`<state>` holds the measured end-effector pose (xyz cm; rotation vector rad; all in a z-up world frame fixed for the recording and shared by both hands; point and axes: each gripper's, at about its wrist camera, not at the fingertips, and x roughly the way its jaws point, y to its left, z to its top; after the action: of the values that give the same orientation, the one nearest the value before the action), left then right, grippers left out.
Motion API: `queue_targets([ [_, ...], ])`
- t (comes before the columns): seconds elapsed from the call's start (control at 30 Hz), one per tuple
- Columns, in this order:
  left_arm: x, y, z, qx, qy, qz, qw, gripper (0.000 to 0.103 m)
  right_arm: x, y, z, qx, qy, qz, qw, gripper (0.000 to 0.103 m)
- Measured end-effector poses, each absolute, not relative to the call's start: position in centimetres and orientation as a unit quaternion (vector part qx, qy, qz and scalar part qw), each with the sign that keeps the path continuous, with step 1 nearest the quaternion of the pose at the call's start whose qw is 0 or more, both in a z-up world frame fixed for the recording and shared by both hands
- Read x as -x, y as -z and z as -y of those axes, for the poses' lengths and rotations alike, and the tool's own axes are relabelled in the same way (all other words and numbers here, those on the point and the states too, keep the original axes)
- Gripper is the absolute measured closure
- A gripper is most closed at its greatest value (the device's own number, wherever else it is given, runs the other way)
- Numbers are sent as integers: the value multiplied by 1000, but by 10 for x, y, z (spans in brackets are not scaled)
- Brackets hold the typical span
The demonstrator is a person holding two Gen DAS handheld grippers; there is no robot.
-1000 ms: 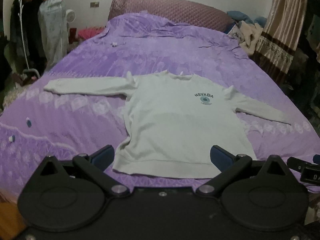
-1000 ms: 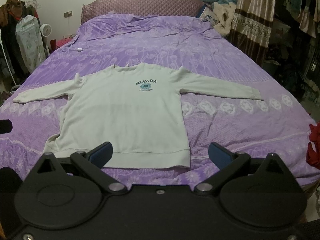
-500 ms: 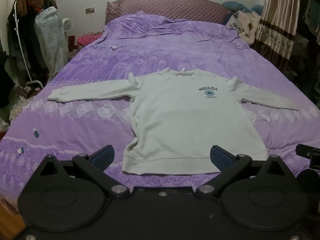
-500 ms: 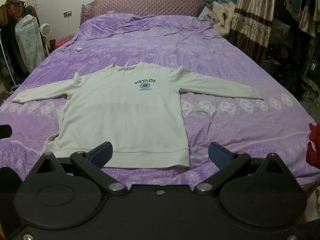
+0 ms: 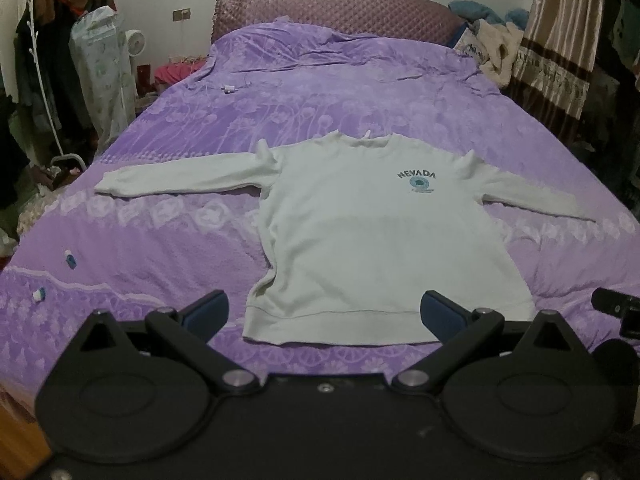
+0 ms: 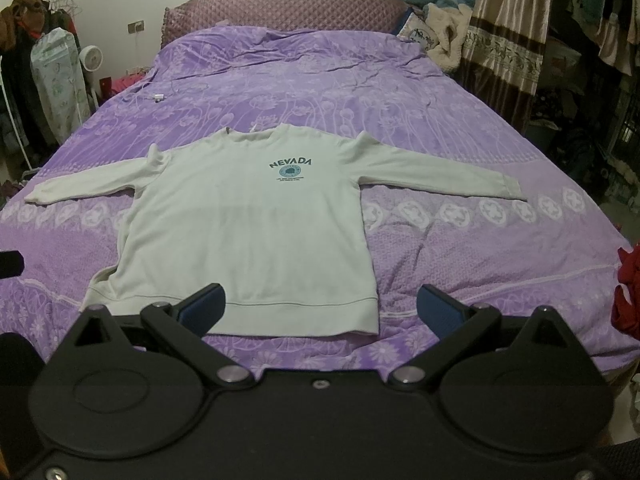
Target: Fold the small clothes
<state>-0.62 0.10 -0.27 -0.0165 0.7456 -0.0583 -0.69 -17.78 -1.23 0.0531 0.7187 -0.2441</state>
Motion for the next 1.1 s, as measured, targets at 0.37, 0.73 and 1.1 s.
queue_targets([
  [0.37, 6, 4, 0, 1, 29, -363, 931, 0, 6, 12, 178, -25, 119, -351, 928, 1],
  [0.73, 6, 4, -3, 14, 26, -360, 932, 0, 5, 11, 179, -21, 119, -352, 928, 1],
  [1.1, -1, 14, -12, 28, 3, -341, 940, 0, 3, 18, 185, -31, 105, -326, 939, 1],
])
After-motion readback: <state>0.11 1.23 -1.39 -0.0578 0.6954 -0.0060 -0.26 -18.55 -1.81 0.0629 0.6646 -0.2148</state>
